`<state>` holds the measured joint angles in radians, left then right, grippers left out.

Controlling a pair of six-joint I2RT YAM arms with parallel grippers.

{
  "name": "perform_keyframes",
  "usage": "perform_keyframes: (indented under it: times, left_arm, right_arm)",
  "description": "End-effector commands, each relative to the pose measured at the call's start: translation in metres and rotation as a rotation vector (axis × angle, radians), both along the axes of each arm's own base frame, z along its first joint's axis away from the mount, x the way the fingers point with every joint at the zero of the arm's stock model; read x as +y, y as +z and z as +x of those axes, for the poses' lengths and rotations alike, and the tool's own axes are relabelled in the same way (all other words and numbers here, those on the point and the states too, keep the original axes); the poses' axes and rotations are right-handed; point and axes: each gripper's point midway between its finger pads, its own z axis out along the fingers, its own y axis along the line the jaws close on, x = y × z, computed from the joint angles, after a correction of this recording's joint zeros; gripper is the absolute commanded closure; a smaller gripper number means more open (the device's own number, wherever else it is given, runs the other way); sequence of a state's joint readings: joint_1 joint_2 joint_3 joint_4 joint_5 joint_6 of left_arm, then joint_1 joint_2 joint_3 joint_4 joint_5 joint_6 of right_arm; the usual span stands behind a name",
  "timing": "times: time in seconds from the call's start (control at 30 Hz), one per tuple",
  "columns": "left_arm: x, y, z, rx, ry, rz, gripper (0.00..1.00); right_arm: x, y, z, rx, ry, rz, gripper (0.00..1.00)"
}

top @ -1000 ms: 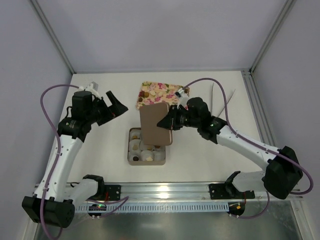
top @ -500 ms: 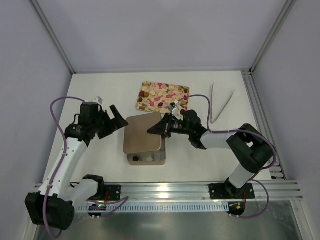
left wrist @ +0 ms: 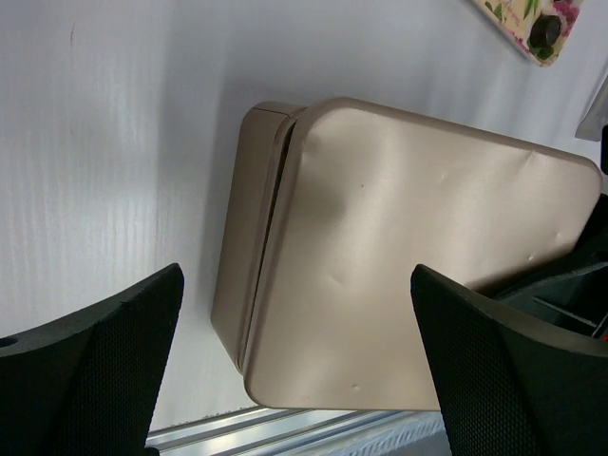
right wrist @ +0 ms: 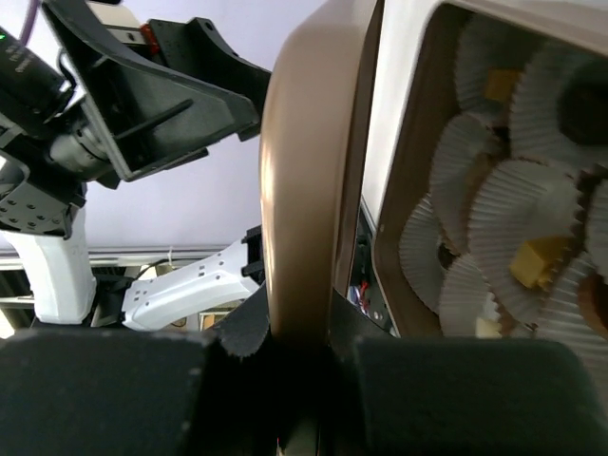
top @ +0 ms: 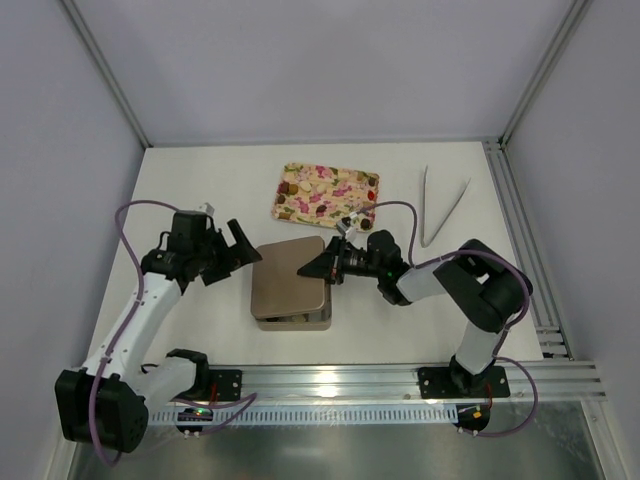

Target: Pack the chocolate

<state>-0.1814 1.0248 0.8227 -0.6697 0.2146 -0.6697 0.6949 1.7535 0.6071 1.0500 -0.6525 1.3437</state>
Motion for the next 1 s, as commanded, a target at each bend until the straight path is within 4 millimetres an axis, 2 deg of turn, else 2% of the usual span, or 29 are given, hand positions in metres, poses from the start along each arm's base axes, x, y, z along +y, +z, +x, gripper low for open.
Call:
perform_keyframes:
  times: [0.0, 0.13, 0.37, 0.97]
  left_arm:
    - [-0.005, 0.002, 0.010, -0.049, -0.012, -0.003, 0.00]
    - [-0.008, -0.006, 0.010, -0.033, -0.021, -0.002, 0.00]
    - [-0.013, -0.018, 0.008, -0.014, -0.036, 0.006, 0.00]
    - [-0.019, -0.052, 0.002, 0.056, -0.063, 0.062, 0.01]
  right_arm:
    - [-0.002, 0.013, 0.001, -0.070, 0.001, 0.066, 0.96]
    - [-0.002, 0.001, 0.000, -0.047, 0.006, 0.063, 0.96]
    - [-0.008, -0.009, 0.003, -0.032, -0.008, 0.053, 0.95]
    - [-0.027, -0.023, 0.007, -0.011, -0.048, 0.031, 0.71]
